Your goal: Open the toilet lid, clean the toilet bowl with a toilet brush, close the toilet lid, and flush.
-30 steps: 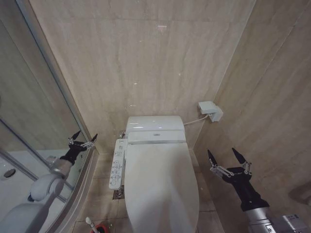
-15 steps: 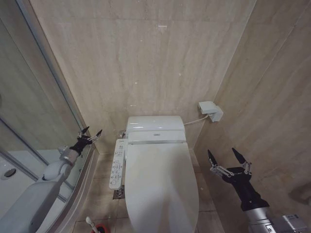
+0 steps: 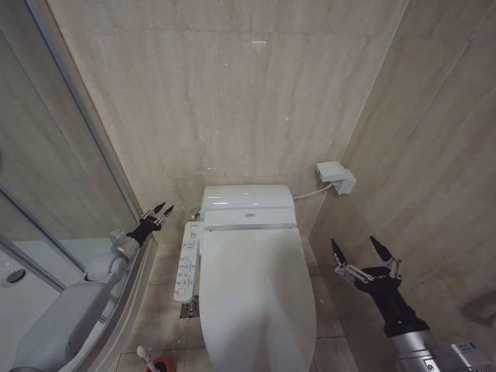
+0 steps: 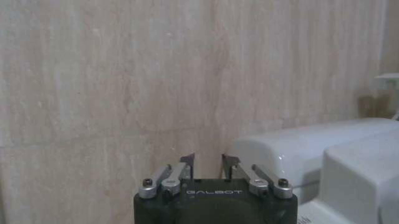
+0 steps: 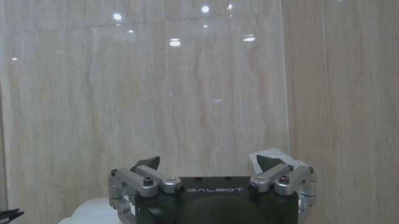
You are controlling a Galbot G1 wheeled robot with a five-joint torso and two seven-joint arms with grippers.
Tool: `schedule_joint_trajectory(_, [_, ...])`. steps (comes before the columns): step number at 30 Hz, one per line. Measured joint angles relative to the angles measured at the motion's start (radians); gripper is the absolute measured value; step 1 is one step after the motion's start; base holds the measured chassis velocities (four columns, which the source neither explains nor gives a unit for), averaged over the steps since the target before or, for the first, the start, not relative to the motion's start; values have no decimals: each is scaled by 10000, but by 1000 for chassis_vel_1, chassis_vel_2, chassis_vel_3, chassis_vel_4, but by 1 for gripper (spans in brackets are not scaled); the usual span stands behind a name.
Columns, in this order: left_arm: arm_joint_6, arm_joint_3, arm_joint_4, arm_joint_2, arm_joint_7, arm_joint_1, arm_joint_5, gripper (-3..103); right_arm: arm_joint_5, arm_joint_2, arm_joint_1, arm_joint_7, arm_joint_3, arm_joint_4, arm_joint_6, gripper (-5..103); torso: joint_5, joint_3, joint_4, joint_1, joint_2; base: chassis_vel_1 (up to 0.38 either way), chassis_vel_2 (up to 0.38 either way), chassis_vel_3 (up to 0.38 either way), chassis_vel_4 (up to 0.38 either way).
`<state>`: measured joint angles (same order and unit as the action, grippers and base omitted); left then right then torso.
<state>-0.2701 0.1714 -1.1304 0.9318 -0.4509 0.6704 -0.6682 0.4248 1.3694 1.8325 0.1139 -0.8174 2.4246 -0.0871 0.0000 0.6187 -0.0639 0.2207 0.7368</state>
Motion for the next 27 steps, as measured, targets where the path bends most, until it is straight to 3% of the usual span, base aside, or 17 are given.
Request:
schedule_joint_trajectory(1, [-16, -18, 30, -21, -106, 0, -7, 53, 0, 0, 0, 0, 0, 0, 0, 100, 0, 0, 0, 0, 0, 0, 0, 0, 0])
schedule_joint_trajectory(2, [-54, -47, 74, -51, -271, 0, -23, 26, 0, 0, 0, 0, 0, 0, 0, 100, 0, 0, 1, 0, 0, 0, 0, 0, 0])
schedule_joint_trajectory(7, [-188, -107, 144, -95, -781, 38, -60, 26, 0, 0, 0, 0, 0, 0, 0, 100, -1, 0, 0, 0, 0, 0, 0, 0, 0])
schedule_joint_trajectory(8, [-208, -118, 153, -95, -890, 40, -65, 2, 0, 0, 0, 0, 0, 0, 0, 100, -1, -1, 0, -1, 0, 0, 0, 0, 0])
schedule_joint_trajectory(27, [-289, -134, 321, -163, -1850, 89, -331, 0, 0, -2, -2, 0, 0, 0, 0, 100, -5, 3, -4, 10, -2, -144, 34, 127, -32])
